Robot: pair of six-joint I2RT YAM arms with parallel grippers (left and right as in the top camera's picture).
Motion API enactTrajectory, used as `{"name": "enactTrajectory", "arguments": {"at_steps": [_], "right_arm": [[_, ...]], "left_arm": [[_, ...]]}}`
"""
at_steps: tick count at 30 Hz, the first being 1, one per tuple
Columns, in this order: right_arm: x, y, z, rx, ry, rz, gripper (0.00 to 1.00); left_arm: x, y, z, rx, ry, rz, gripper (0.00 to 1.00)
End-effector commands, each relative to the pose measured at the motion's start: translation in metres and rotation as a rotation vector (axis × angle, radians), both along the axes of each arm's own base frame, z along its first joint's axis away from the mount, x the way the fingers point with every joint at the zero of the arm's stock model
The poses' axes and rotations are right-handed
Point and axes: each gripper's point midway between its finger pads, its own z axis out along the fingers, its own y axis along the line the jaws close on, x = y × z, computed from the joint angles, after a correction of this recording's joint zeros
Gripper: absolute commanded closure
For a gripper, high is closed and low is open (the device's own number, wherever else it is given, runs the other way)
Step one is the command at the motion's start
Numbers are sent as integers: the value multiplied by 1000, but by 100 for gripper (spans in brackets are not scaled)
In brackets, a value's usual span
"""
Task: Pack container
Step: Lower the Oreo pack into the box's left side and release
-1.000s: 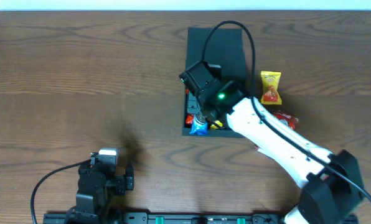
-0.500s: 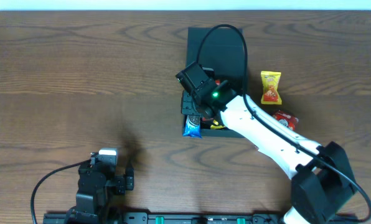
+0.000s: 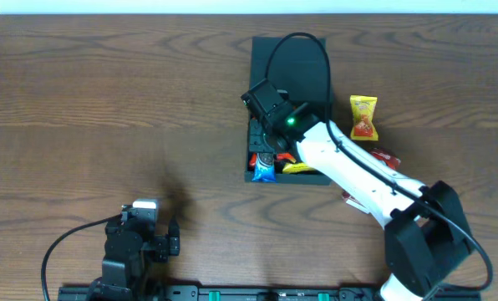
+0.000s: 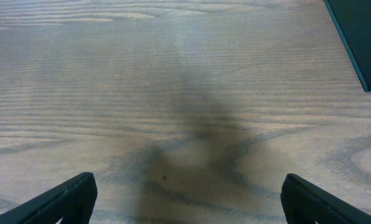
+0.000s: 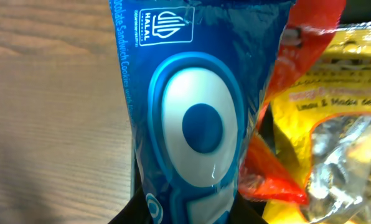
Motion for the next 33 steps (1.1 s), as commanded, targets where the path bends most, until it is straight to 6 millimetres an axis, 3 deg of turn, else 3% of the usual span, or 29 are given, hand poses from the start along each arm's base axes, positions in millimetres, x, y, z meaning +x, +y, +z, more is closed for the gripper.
{"name": "enactTrajectory", "arguments": {"at_steps": [1, 6, 15, 33], "right_arm": [[12, 0, 12, 19, -34, 2, 99], [13, 4, 10, 30, -33, 13, 98], [13, 8, -16, 29, 26, 36, 98], [31, -8, -19, -6, -12, 30, 98]], "left_arm": [[-8, 6, -27, 34, 80, 13, 5], [-8, 6, -27, 34, 80, 13, 5], [-8, 6, -27, 34, 80, 13, 5], [-8, 6, -27, 34, 80, 13, 5]]}}
